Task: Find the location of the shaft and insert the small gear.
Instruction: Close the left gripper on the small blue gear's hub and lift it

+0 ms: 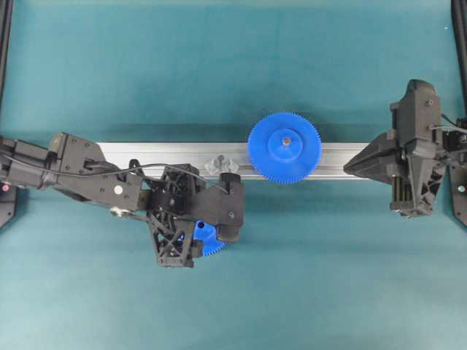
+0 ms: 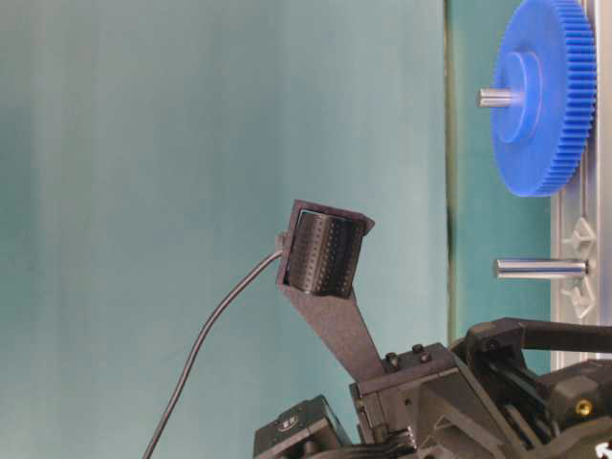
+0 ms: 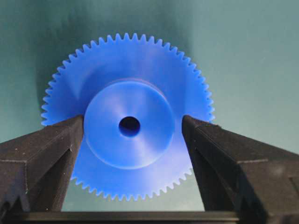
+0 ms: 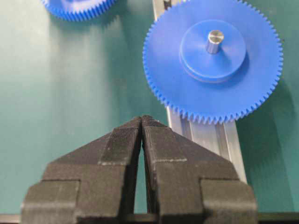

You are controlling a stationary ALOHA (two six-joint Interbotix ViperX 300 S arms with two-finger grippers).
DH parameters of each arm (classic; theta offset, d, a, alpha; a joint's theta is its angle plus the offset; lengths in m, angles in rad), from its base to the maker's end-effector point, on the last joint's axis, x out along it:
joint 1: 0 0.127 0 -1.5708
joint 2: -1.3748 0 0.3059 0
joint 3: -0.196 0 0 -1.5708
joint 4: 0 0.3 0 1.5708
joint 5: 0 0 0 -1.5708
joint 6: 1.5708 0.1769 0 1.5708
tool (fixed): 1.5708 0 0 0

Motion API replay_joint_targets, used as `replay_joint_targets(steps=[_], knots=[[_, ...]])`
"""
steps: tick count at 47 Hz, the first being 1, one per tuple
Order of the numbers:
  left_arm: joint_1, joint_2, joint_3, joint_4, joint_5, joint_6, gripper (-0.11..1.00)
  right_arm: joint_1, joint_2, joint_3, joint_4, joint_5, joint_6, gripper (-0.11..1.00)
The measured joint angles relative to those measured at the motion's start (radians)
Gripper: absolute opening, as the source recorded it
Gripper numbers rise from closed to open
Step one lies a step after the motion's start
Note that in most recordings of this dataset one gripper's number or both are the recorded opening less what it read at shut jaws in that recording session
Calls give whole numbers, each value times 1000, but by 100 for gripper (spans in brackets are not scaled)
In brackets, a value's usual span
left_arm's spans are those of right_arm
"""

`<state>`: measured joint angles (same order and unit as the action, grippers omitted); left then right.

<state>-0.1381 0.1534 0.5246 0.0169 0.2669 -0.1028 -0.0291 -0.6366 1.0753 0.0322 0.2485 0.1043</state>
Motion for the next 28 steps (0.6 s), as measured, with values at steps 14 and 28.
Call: replay_joint_targets(steps=[14,28], knots=[[-2,15,0,0,2,-2,83,2,0,5,2,-5,0,11],[-5,17,-11,0,31,-2,66,2,-2,9,2,-8,0,11]])
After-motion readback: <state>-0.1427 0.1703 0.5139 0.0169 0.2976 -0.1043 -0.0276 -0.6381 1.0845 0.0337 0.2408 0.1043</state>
